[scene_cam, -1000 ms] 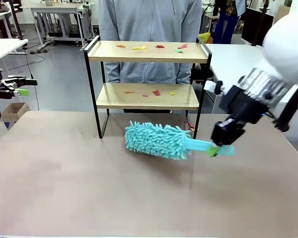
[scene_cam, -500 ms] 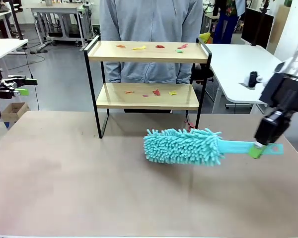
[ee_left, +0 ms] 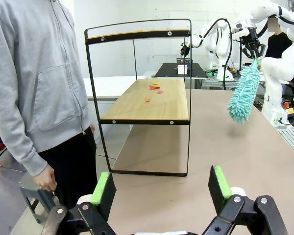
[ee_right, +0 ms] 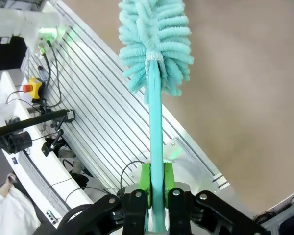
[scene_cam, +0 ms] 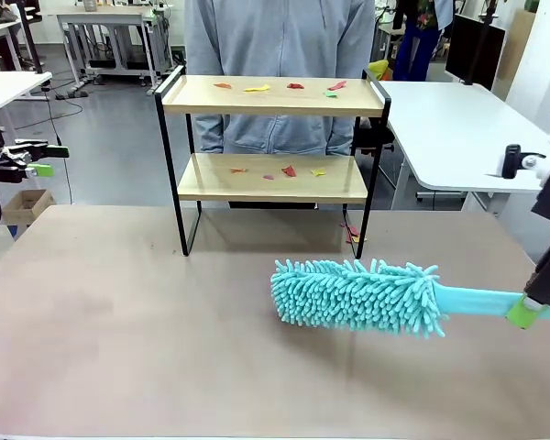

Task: Clean the shelf.
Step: Clean the specific section of the Shelf indicated by the human with the Duster.

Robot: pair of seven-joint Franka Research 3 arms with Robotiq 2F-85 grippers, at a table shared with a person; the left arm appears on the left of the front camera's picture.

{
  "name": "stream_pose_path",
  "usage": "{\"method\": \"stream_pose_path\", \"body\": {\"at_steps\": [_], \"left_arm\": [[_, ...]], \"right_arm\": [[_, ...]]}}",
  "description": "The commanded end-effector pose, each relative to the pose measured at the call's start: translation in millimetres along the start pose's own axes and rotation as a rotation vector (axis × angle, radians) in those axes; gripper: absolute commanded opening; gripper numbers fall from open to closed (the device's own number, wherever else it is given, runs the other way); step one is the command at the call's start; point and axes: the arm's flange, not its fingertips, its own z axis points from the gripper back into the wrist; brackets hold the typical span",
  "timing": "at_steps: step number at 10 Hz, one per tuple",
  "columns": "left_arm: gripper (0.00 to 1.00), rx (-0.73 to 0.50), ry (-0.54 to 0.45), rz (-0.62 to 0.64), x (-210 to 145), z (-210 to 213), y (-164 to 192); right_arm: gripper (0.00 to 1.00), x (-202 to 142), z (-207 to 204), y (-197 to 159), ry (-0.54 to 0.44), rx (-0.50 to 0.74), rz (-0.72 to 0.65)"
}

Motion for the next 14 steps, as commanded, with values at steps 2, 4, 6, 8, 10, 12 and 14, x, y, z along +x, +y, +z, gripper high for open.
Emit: {"method": "stream_pose_path", "body": {"at_steps": [2,4,6,8,10,12,14], "left_arm": [[1.00,-0.001,-0.001,-0.004,2.1,-0.5,-0.6],[1.00,-0.001,-0.001,-0.004,2.1,-0.5,-0.6],[1.00,-0.001,-0.001,-0.004,2.1,-0.5,-0.6],[1.00,-0.001,-0.001,-0.004,2.1,-0.5,-0.6],[1.00,-0.001,-0.001,-0.004,2.1,-0.5,-0.6],[1.00,-0.001,-0.001,-0.004,2.1,-0.5,-0.6],[1.00,-0.001,-0.001,-0.004,2.1,-0.5,-0.6]], "right_arm": [[0.13,4.1,-2.1,0.9,0.021,0.001,-0.030],[0.13,4.1,-2.1,0.9,0.021,0.001,-0.030],[0.13,4.1,-2.1,0.9,0.021,0.001,-0.030],[0.13,4.1,-2.1,0.9,0.021,0.001,-0.030],[0.13,4.1,-2.1,0.9,0.021,0.001,-0.030],[0.13,4.1,-2.1,0.9,0.021,0.001,-0.030],[0.13,4.1,-2.1,0.9,0.021,0.001,-0.030]]}}
